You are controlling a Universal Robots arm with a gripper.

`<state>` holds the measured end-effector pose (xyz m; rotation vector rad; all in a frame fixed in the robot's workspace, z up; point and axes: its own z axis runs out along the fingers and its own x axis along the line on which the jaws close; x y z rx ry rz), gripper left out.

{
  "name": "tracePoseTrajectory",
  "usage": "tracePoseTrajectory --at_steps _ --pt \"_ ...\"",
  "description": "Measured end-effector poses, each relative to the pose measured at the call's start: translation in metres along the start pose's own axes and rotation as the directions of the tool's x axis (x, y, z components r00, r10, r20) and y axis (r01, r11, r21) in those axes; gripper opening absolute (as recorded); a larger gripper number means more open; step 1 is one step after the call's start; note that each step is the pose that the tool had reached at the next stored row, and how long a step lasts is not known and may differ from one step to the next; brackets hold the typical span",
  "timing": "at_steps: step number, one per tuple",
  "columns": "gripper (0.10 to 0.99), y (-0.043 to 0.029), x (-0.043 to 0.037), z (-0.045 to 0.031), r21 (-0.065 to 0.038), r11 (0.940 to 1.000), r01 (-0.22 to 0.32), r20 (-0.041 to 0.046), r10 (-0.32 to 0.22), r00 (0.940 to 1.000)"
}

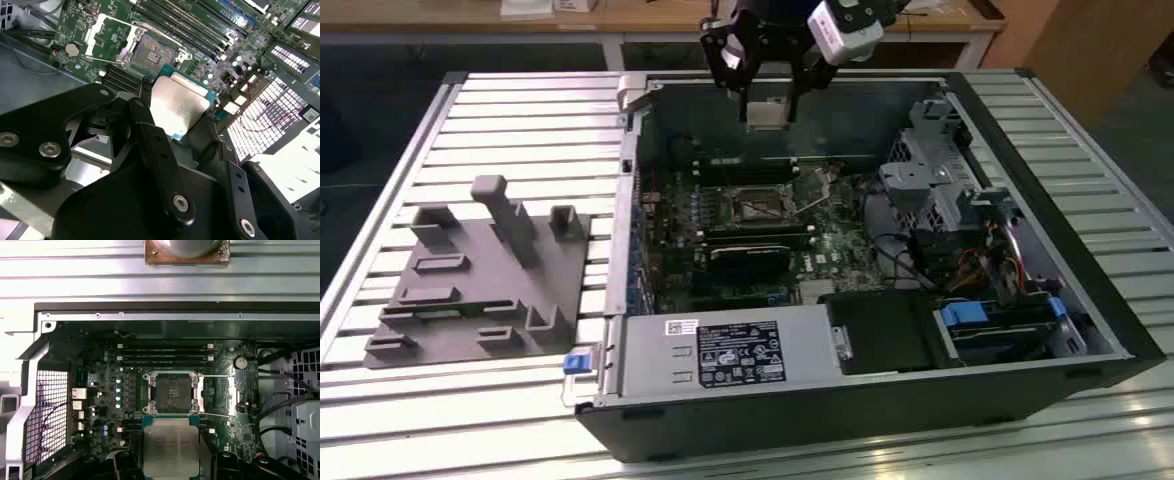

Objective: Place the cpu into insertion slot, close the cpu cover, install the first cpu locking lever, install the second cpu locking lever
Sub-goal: 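Place the cpu into insertion slot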

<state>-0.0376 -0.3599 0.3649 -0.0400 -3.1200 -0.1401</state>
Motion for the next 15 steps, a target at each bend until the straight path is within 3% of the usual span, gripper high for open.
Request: tracePoseTrajectory --at_steps 15 --pt "0.541 -0.0004 -0.0001 0.0038 0.001 1.0 0.0 -0.0001 0.0 1.0"
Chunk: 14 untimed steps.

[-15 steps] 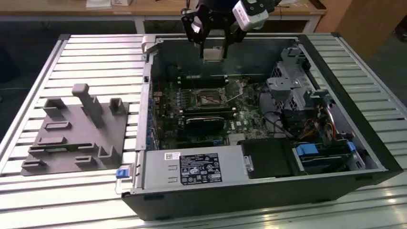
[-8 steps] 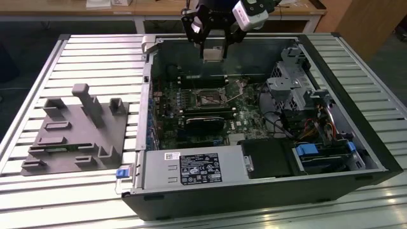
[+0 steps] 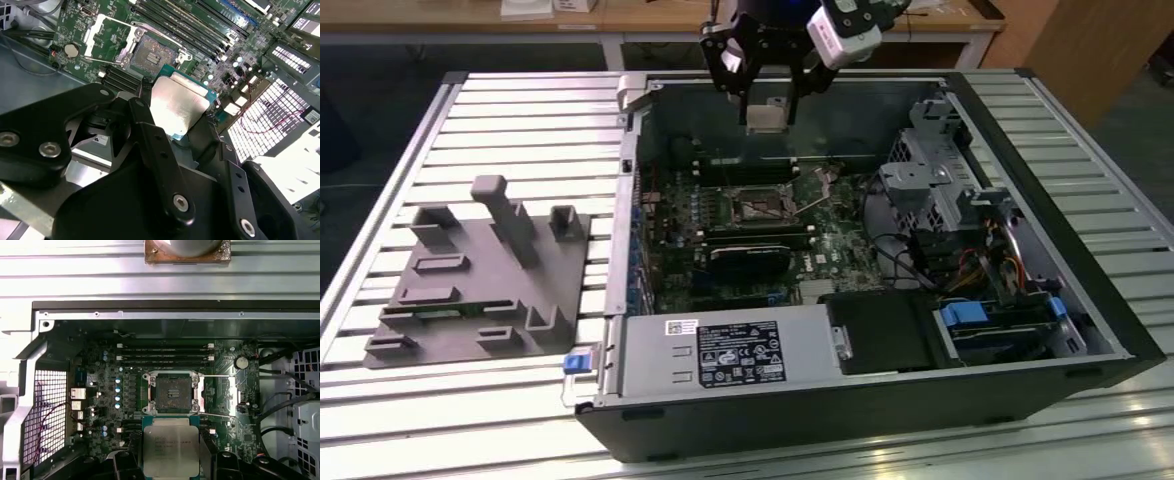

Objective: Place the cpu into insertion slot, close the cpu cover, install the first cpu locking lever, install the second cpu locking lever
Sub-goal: 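Place the cpu into insertion slot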

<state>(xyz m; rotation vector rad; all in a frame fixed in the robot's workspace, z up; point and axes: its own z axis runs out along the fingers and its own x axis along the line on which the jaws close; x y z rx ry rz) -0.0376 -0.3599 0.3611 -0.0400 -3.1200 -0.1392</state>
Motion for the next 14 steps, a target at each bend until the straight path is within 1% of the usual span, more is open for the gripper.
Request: tracePoseTrajectory --at_steps 14 --pt "0.541 -0.0004 -0.0001 0.005 0.005 1.0 0.0 0.0002 0.0 1.0"
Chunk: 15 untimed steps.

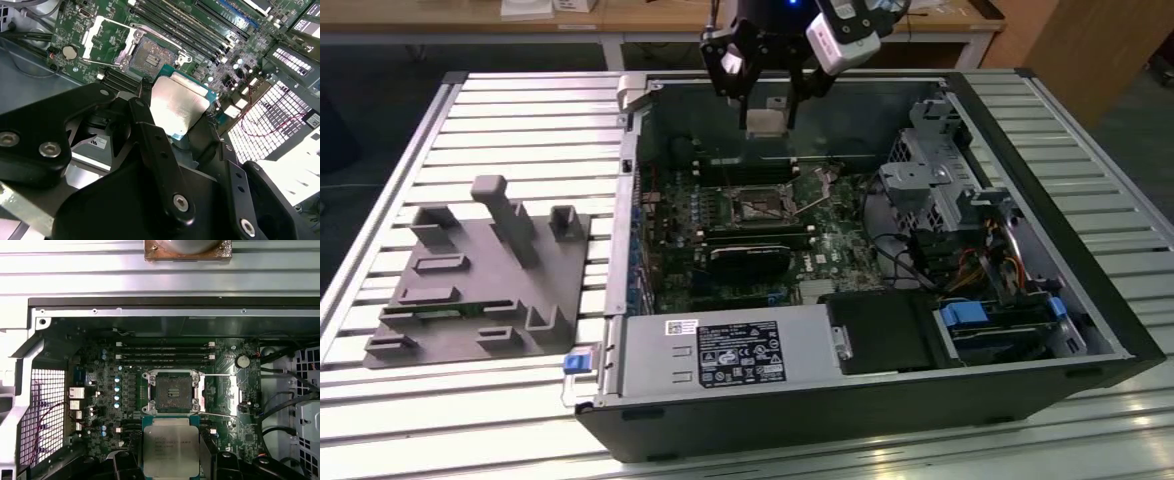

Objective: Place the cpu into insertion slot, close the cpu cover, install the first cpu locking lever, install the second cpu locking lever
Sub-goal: 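Place the cpu into insertion slot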

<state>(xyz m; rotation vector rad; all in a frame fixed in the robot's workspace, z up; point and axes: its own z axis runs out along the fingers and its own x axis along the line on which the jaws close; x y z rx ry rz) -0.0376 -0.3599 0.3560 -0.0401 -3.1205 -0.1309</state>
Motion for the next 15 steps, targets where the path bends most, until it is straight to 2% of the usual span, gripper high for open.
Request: tracePoseTrajectory --at_steps 10,15 --pt "0.541 -0.0004 -0.0001 0.0046 0.003 1.0 0.0 0.0 0.0 1.0" --pt "0.541 -0.0005 -0.0001 0.0062 0.009 1.0 0.0 0.0003 0.0 1.0"
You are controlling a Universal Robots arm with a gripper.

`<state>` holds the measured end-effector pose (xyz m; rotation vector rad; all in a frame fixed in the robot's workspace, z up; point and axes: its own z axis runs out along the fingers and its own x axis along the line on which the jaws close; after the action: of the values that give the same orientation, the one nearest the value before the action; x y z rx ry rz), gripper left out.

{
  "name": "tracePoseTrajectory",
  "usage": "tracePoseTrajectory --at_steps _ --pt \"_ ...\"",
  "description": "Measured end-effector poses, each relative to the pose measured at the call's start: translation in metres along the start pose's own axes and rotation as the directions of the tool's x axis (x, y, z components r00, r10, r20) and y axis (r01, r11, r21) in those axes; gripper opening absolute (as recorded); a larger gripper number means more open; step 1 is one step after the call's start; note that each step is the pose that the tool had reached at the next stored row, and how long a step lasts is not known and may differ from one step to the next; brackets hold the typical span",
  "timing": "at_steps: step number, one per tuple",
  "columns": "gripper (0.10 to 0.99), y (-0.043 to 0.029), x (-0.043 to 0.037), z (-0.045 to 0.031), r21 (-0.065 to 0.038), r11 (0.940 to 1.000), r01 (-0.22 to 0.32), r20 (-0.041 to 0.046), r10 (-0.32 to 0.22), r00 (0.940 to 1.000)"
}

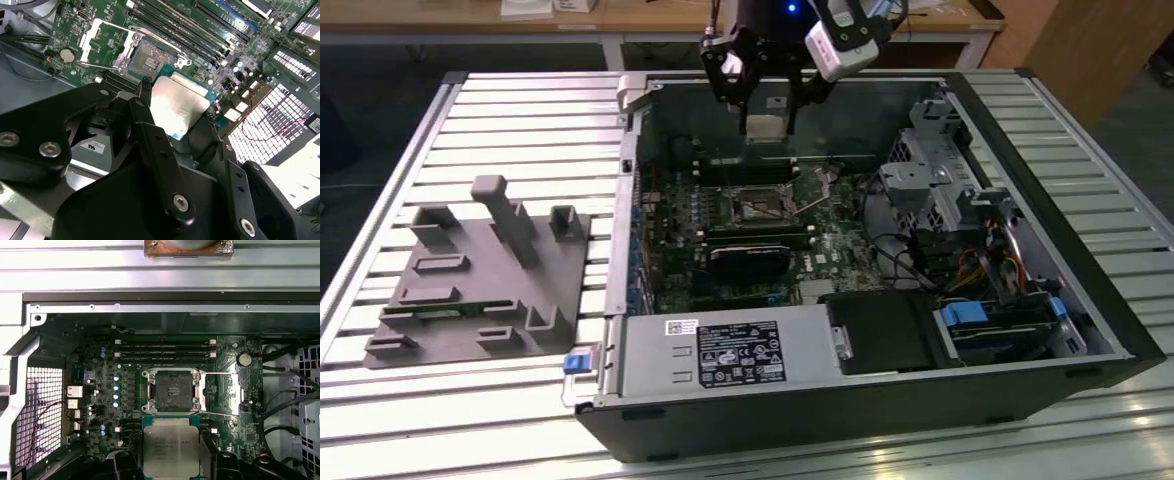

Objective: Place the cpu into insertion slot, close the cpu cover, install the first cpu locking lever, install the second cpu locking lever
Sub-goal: 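Place the cpu into insertion slot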

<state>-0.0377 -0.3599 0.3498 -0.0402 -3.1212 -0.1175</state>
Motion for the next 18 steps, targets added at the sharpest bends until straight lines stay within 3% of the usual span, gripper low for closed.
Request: tracePoseTrajectory --at_steps 18 --pt "0.541 -0.0005 -0.0001 0.0066 0.016 0.9999 0.0 0.0003 0.0 1.0"
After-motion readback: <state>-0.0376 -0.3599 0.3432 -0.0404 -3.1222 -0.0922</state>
